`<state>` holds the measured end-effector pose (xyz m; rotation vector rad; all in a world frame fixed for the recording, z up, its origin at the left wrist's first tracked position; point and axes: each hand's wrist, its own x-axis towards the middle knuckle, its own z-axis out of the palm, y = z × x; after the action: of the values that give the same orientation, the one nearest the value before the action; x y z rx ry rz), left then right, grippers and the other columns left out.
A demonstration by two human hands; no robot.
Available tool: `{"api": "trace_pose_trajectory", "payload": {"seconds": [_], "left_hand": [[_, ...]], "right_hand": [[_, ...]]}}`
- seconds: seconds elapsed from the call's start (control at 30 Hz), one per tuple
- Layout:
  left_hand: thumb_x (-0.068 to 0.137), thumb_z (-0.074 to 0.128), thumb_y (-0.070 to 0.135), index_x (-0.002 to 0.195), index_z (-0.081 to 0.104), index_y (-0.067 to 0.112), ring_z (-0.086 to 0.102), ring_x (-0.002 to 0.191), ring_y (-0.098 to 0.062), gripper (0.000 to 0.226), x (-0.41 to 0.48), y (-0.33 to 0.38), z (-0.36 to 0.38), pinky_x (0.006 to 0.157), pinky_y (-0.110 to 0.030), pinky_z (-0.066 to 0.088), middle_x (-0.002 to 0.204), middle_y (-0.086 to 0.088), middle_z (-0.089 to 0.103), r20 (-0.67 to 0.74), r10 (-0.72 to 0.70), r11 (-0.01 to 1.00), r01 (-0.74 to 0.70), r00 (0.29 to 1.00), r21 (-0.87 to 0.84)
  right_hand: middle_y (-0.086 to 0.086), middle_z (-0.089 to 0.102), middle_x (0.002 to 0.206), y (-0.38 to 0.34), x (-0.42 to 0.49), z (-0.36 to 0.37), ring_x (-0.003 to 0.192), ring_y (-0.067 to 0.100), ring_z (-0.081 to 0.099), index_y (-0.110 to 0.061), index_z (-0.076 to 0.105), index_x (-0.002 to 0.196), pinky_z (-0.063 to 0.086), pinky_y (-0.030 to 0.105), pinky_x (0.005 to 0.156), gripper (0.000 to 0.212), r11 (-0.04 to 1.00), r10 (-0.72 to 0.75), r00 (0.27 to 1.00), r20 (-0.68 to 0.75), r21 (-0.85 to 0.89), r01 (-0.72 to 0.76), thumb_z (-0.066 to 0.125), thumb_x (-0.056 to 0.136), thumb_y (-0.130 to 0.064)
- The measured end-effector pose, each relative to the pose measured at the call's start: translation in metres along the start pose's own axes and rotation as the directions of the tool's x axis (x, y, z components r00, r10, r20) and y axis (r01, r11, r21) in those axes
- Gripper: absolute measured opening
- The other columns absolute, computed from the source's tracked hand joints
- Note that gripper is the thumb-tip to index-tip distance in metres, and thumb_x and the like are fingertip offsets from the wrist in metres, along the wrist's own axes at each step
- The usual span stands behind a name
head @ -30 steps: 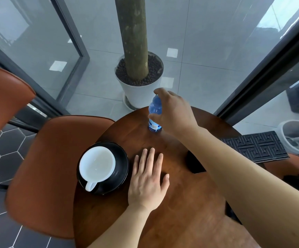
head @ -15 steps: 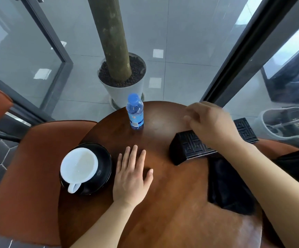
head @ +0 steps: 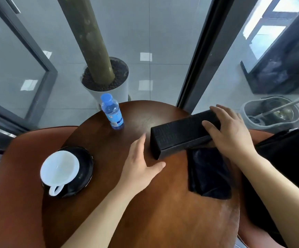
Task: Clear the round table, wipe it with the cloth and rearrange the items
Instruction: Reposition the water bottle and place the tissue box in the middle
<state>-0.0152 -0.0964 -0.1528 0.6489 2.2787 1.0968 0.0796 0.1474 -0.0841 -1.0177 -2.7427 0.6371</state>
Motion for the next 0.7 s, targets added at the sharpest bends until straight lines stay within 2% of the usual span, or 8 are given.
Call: {"api": "trace_pose_trajectory", "payload": {"seconds": [0.07,0.13,0.2,0.3,0.37,0.43,0.6,0.7], "left_hand": [[0.076,0.083,0.042,0.152,0.02,0.046,0.037,0.138,-0.002,0.098,0.002,0.016,0.002,0.114,-0.03,0.037,0.153,0.017,0.03,0.052,-0.03,0.979,0.04,0.998,-0.202],[0.07,0.08,0.047,0.141,0.032,0.056,0.044,0.134,0.0,0.086,0.003,0.026,0.004,0.113,-0.033,0.041,0.149,0.019,0.04,0.069,-0.051,0.919,0.074,0.996,-0.386],[0.071,0.072,0.055,0.145,0.038,0.049,0.049,0.134,-0.003,0.082,0.003,0.034,0.006,0.115,-0.038,0.04,0.147,0.016,0.049,0.063,-0.082,0.832,0.103,0.995,-0.545],[0.078,0.059,0.06,0.154,0.033,0.034,0.045,0.139,-0.01,0.084,0.0,0.048,0.01,0.12,-0.047,0.033,0.152,0.01,0.048,0.036,-0.181,0.688,0.153,0.983,-0.709],[0.079,0.051,0.066,0.154,0.03,0.037,0.037,0.145,-0.011,0.083,-0.003,0.053,0.011,0.123,-0.046,0.028,0.158,0.011,0.04,-0.025,-0.213,0.707,0.137,0.977,-0.694],[0.078,0.047,0.072,0.152,0.031,0.042,0.035,0.146,-0.008,0.081,-0.006,0.054,0.008,0.123,-0.045,0.029,0.159,0.012,0.037,-0.11,-0.207,0.753,0.087,0.972,-0.652],[0.085,0.044,0.07,0.121,0.055,0.051,0.051,0.133,-0.016,0.042,-0.02,0.021,-0.01,0.114,-0.051,0.041,0.14,0.004,0.054,-0.286,-0.276,0.774,0.035,0.918,-0.632],[0.098,0.054,0.038,0.121,0.061,0.038,0.056,0.129,-0.014,0.024,-0.036,-0.003,-0.015,0.113,-0.049,0.042,0.134,0.006,0.062,-0.29,-0.308,0.743,0.039,0.906,-0.668]], "right_hand": [[0.007,0.048,0.152,0.009,-0.001,0.0,0.139,0.03,0.042,-0.018,0.042,0.15,0.035,0.041,0.109,0.059,0.99,0.114,0.992,0.047,0.079,-0.117,0.056,0.099,-0.043],[0.005,0.049,0.152,0.016,-0.001,0.002,0.139,0.028,0.045,-0.02,0.038,0.152,0.035,0.041,0.11,0.062,0.953,0.222,0.968,0.12,0.182,-0.242,0.053,0.099,-0.048],[0.001,0.058,0.143,0.02,-0.002,0.006,0.133,0.025,0.051,-0.025,0.045,0.148,0.039,0.042,0.11,0.058,0.906,0.269,0.948,0.167,0.291,-0.308,0.054,0.097,-0.052],[-0.009,0.071,0.113,0.021,-0.004,0.008,0.11,0.02,0.066,-0.03,0.061,0.129,0.051,0.045,0.099,0.039,0.861,0.284,0.951,0.126,0.404,-0.31,0.06,0.094,-0.048],[-0.012,0.073,0.104,0.017,-0.009,0.008,0.1,0.016,0.069,-0.032,0.063,0.123,0.054,0.044,0.093,0.033,0.826,0.291,0.953,0.087,0.48,-0.296,0.063,0.092,-0.044],[-0.011,0.071,0.106,0.008,-0.019,0.011,0.1,0.013,0.067,-0.031,0.062,0.122,0.054,0.041,0.093,0.03,0.792,0.294,0.955,0.036,0.55,-0.264,0.067,0.092,-0.037],[-0.011,0.068,0.11,-0.014,-0.059,0.04,0.106,0.002,0.064,-0.032,0.059,0.104,0.053,0.035,0.097,0.035,0.615,0.321,0.946,0.039,0.752,-0.24,0.075,0.086,-0.008],[-0.013,0.067,0.113,-0.015,-0.095,0.067,0.108,-0.001,0.064,-0.03,0.057,0.109,0.053,0.034,0.099,0.042,0.605,0.342,0.937,0.073,0.746,-0.279,0.074,0.085,0.0]]}}
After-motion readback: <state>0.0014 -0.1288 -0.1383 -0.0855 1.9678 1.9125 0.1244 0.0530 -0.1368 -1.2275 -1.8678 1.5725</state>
